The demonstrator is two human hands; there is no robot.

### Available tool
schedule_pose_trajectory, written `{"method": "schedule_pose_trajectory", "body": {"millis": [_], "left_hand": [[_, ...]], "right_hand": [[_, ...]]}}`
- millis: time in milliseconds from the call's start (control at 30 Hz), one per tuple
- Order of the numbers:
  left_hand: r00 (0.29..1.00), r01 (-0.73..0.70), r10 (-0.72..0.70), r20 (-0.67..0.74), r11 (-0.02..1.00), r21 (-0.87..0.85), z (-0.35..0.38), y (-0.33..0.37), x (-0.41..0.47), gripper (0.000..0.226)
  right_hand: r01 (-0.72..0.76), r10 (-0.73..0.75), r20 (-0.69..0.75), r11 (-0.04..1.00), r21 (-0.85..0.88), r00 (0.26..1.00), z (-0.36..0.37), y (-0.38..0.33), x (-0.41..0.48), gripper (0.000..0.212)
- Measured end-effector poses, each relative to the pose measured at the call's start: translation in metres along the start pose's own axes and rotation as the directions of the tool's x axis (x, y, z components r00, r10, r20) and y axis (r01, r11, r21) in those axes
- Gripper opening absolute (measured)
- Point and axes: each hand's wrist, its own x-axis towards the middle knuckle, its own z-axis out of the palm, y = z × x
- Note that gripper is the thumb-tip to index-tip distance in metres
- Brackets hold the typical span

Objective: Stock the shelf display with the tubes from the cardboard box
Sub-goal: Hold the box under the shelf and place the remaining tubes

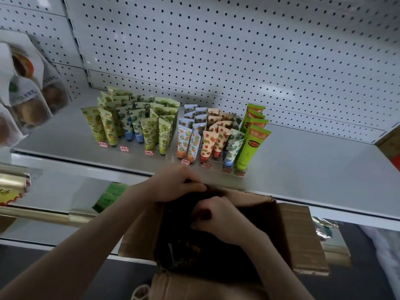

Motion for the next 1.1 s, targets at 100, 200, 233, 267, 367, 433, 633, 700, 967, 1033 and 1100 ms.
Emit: {"method": "schedule_pose_trajectory", "body": {"millis": [100, 200, 233, 267, 367, 433, 633, 700, 967, 1033, 1100], "left_hand": [[1.0, -0.002, 0.002, 0.004, 1.0, 0.006, 0.007, 0.01, 0.001, 0.023], [1.0, -0.007, 0.007, 0.0, 1.0, -0.006, 0.012, 0.016, 0.001, 0.022], [1.0, -0.008, 0.008, -0.006, 1.0, -0.004, 0.012, 0.018, 0.001, 0.021], [1.0, -0.009, 0.009, -0.011, 1.0, 0.002, 0.013, 0.018, 0.001, 0.021], [1.0, -0.002, 0.002, -0.01, 1.0, 0.023, 0.015, 0.018, 0.0, 0.022], [1.0, 0.009, -0.009, -0.021, 1.0, 0.013, 0.014, 0.016, -0.002, 0.022], [0.999, 0.05, -0.05, -0.021, 0.999, 0.01, 0.004, 0.002, -0.008, 0.02], [0.998, 0.068, -0.068, -0.019, 0.998, 0.009, 0.001, -0.001, -0.009, 0.019], [0.995, 0.1, -0.101, 0.022, 0.995, 0.03, -0.001, -0.014, -0.011, 0.02], [0.993, 0.111, -0.112, 0.022, 0.993, 0.037, -0.002, -0.017, -0.012, 0.02], [0.994, 0.108, -0.109, 0.025, 0.993, 0.04, -0.003, -0.019, -0.012, 0.02]], "right_hand": [[-0.05, 0.078, 0.126, 0.977, -0.209, 0.989, 0.021, 0.006, 0.008, 0.022], [-0.072, 0.165, 0.217, 0.921, -0.384, 0.962, 0.043, 0.011, 0.011, 0.029], [-0.082, 0.189, 0.227, 0.909, -0.408, 0.955, 0.049, 0.012, 0.011, 0.031], [-0.09, 0.201, 0.236, 0.907, -0.411, 0.951, 0.055, 0.014, 0.011, 0.034], [-0.088, 0.197, 0.247, 0.916, -0.391, 0.949, 0.064, 0.014, 0.009, 0.037], [-0.091, 0.195, 0.247, 0.921, -0.379, 0.949, 0.062, 0.013, 0.008, 0.035], [-0.078, 0.101, 0.176, 0.988, -0.132, 0.979, 0.004, 0.005, -0.004, 0.04], [-0.102, 0.1, 0.086, 0.995, 0.023, 0.991, -0.021, 0.001, -0.013, 0.04], [-0.028, 0.201, -0.211, 0.784, 0.62, 0.957, -0.08, -0.007, -0.02, 0.028], [0.026, 0.213, -0.277, 0.746, 0.665, 0.937, -0.086, -0.005, -0.019, 0.031], [0.072, 0.217, -0.329, 0.73, 0.68, 0.919, -0.088, -0.005, -0.017, 0.03]]}}
